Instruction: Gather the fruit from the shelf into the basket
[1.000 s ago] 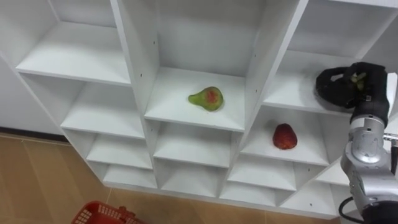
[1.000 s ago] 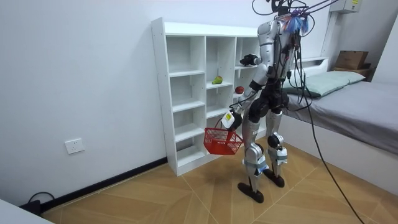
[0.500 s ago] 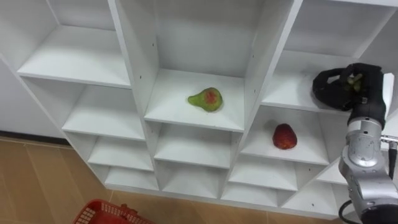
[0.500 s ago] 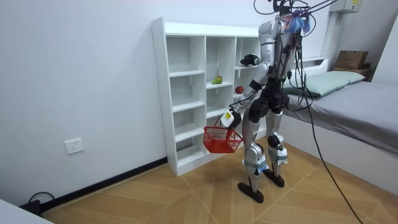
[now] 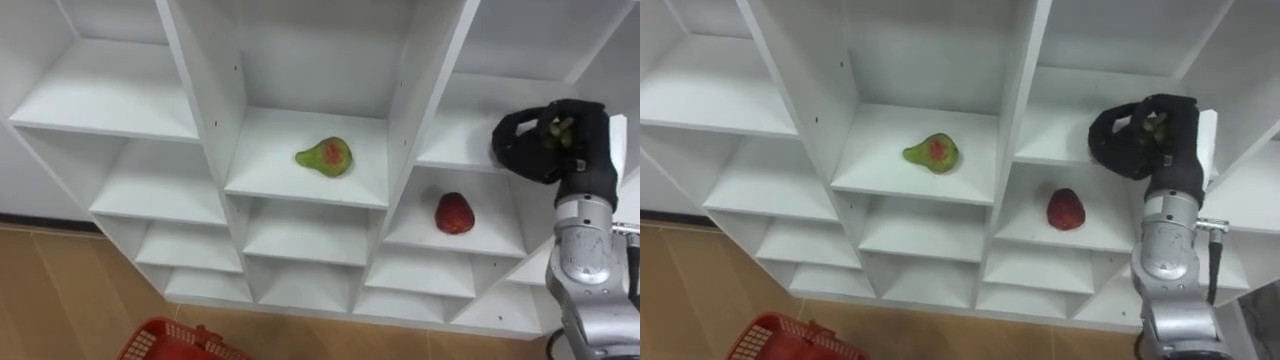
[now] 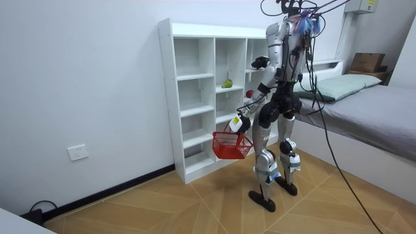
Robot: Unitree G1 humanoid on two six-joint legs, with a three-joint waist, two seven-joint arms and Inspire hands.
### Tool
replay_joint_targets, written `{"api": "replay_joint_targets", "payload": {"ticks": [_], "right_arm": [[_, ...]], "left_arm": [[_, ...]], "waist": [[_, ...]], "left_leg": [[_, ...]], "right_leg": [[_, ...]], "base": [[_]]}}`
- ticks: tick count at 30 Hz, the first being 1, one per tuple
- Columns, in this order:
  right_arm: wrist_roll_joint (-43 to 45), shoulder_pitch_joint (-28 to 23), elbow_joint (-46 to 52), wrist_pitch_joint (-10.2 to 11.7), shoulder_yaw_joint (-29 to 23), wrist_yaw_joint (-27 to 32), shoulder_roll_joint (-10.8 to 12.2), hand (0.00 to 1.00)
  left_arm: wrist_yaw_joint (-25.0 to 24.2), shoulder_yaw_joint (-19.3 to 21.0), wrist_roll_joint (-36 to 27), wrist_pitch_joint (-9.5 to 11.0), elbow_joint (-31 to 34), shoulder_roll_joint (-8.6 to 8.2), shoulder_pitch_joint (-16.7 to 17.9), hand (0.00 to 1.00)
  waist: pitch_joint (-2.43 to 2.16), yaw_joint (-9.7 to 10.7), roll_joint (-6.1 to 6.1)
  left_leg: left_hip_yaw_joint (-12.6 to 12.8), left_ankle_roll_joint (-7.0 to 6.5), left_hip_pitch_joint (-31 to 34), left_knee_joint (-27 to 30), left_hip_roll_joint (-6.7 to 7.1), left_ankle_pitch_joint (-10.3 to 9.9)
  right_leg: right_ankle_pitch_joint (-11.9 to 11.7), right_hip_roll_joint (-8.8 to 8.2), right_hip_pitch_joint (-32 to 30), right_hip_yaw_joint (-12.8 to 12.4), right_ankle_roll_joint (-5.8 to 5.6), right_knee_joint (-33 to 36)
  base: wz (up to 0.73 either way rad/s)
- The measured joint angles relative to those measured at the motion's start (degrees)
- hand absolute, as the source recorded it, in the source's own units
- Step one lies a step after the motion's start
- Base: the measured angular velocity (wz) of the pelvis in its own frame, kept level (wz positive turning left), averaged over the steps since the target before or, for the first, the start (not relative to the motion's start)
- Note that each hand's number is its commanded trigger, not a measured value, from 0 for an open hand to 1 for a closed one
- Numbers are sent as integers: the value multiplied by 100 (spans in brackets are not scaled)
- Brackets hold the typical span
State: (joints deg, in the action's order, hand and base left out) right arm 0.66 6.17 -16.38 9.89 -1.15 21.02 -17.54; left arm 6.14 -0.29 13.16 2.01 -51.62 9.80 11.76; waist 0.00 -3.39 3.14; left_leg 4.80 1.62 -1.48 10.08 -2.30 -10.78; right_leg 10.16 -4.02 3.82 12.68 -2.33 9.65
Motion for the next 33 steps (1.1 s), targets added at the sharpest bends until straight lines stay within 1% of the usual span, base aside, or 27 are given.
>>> {"api": "replay_joint_targets", "payload": {"ticks": [3,4,7,8,12,15,17,19,22,25,28,30,31,33], "right_arm": [[208,-186,312,-2,0,-35,11,100],[206,-234,429,-2,0,-83,43,100],[198,-306,649,-2,0,-229,170,100],[198,-311,684,-2,12,-260,181,100],[203,-417,1058,-9,185,-498,182,100],[214,-656,1374,-7,379,-703,198,100],[359,-840,1496,-7,455,-865,282,100],[491,-978,1539,-7,480,-1064,426,100],[594,-1022,1561,-4,521,-1241,436,100],[633,-1023,1623,-5,703,-1259,432,100],[633,-1030,1648,-4,953,-1321,434,100],[606,-1061,1648,-4,1090,-1345,436,100],[603,-1105,1648,-4,1180,-1357,438,100],[614,-1179,1648,-4,1332,-1371,435,100]], "left_arm": [[0,2,9,0,0,-2,2,100],[0,2,32,0,0,-2,1,100],[0,-2,35,12,0,-2,-9,100],[0,-7,40,15,1,-2,-9,100],[0,-6,46,34,5,-3,-11,100],[1,-7,44,61,7,-4,-13,100],[0,-6,44,80,13,-5,-14,100],[-1,-6,44,117,13,-7,-18,100],[-7,-6,47,187,14,-18,-17,100],[-5,-126,-10,223,13,-18,-43,100],[-4,-303,-14,256,7,-21,-102,100],[-4,-374,-58,315,-3,-30,-122,100],[0,-442,-194,333,-5,-30,-147,100],[-1,-537,-304,333,-6,-36,-215,100]], "waist": [[-2,9,-13],[0,12,-24],[7,29,-43],[9,40,-48],[11,68,-62],[10,69,-70],[9,68,-77],[5,67,-108],[1,61,-157],[-13,122,-184],[-15,133,-187],[-15,113,-188],[-13,118,-190],[-1,120,-207]], "left_leg": [[25,0,-19,-8,0,0],[31,0,-27,-9,0,0],[33,-1,-30,-17,0,0],[39,-1,-27,-16,0,0],[62,-2,-22,-3,0,1],[81,-2,-5,3,0,1],[81,-2,8,15,0,0],[81,-2,35,27,0,0],[82,-2,84,26,-1,0],[78,-2,67,21,-1,0],[88,-3,69,21,-1,1],[97,-3,70,23,-1,1],[96,-3,70,25,-1,1],[96,-3,73,25,-1,1]], "right_leg": [[0,2,0,-61,0,-1],[0,3,1,-100,0,-2],[0,4,-6,-117,0,-3],[0,4,-10,-116,0,-4],[0,4,-26,-138,0,4],[0,4,-50,-150,0,16],[0,4,-49,-150,0,17],[-1,3,-70,-152,2,21],[-2,3,-97,-153,3,21],[-2,5,-104,-156,3,18],[-2,6,-123,-172,4,18],[-2,5,-127,-178,4,19],[-2,5,-126,-178,4,18],[-2,3,-127,-173,4,14]], "base": [[-3],[-5],[-1],[-3],[-4],[-3],[0],[0],[0],[0],[0],[0],[0],[0]]}}
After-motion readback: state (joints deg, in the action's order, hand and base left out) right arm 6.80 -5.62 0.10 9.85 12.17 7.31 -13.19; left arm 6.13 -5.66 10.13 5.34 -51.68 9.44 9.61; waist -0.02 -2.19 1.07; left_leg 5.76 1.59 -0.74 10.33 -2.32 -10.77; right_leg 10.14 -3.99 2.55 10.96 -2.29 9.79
